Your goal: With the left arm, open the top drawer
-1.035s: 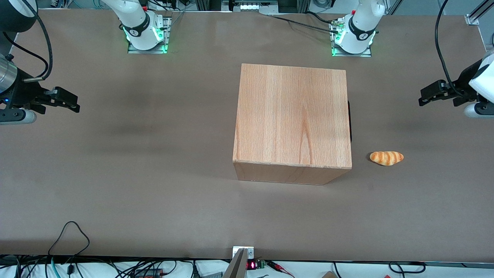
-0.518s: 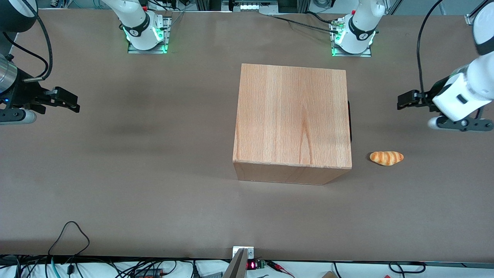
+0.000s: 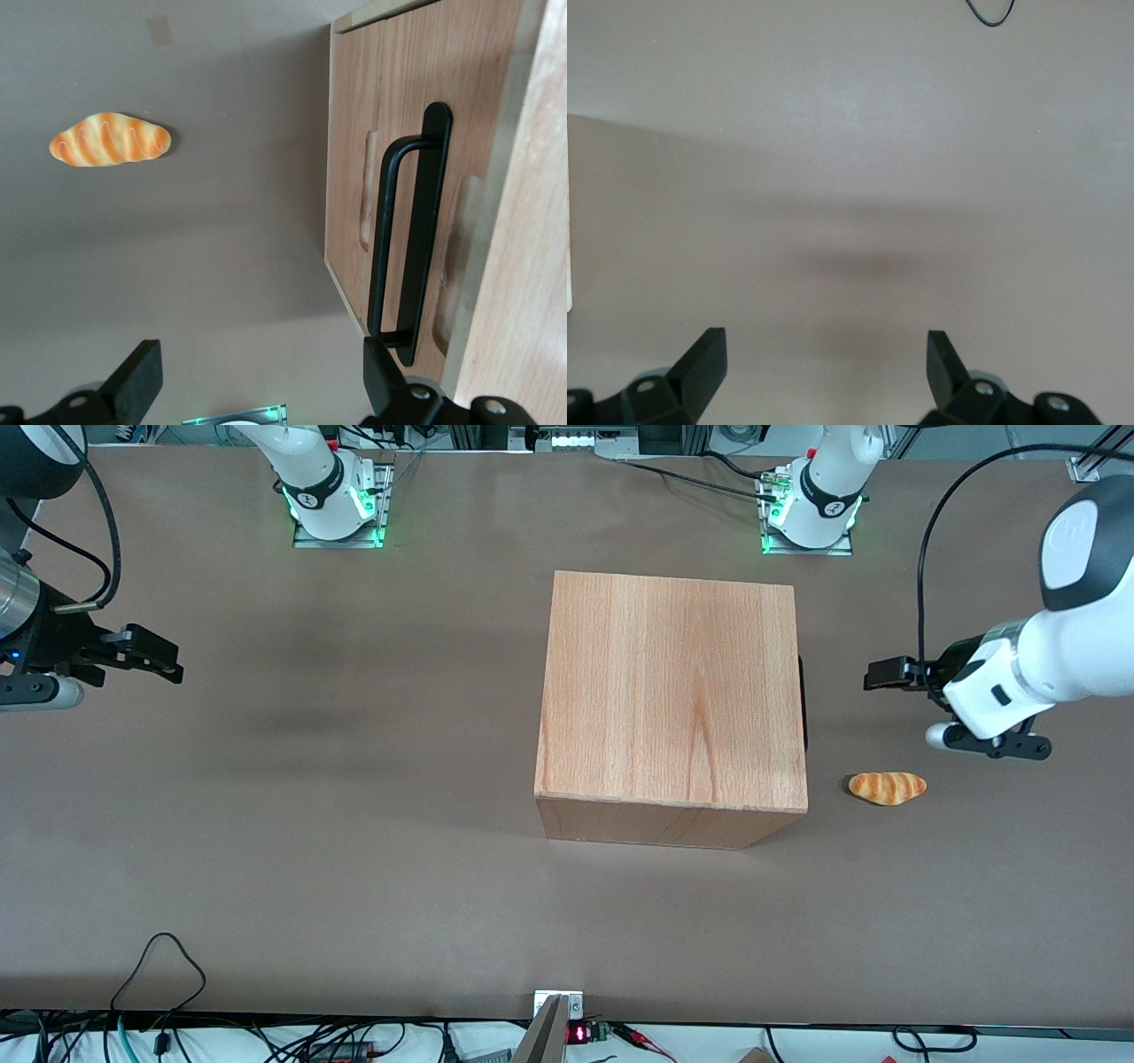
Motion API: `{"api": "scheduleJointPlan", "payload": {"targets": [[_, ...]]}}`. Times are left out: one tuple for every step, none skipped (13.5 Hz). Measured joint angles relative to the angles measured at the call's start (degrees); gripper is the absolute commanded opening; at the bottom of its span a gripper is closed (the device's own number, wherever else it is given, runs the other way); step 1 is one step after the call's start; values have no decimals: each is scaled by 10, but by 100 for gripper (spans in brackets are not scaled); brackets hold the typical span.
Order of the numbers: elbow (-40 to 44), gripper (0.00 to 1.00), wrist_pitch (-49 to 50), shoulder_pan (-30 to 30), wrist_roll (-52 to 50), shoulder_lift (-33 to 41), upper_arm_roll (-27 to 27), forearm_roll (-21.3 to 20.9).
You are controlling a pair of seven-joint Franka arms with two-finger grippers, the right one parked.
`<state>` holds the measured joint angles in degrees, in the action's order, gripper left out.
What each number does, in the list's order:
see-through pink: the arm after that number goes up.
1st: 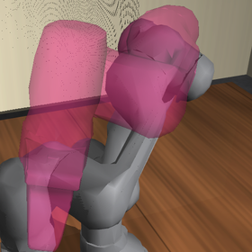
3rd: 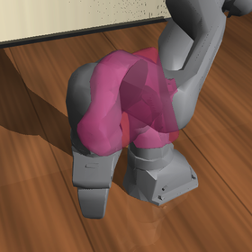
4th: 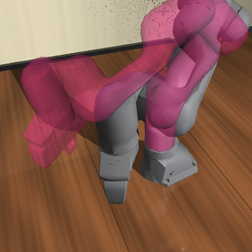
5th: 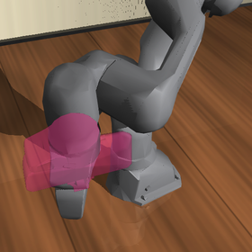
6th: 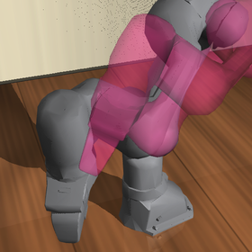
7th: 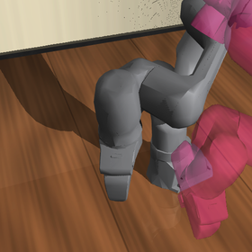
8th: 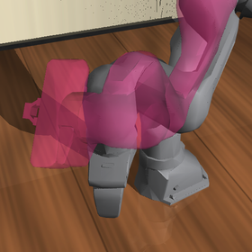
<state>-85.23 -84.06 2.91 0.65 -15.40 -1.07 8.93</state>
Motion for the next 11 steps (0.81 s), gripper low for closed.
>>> {"api": "scheduleJointPlan", "payload": {"targets": [[0, 100, 0, 0, 0, -6, 0, 5], [0, 100, 0, 1, 0, -12, 0, 11], [0, 100, 0, 2, 0, -18, -1, 14], [0, 100, -1, 3, 0, -25, -2, 17], [0, 100, -2, 4, 0, -31, -2, 22], [0, 100, -4, 4, 0, -38, -2, 30], [0, 100, -6, 4, 0, -43, -2, 37], [0, 100, -7, 4, 0, -48, -2, 44], [0, 100, -8, 3, 1, -53, -2, 54], [0, 100, -9, 3, 1, -58, -2, 62], [0, 100, -10, 3, 1, -62, -2, 68]]}}
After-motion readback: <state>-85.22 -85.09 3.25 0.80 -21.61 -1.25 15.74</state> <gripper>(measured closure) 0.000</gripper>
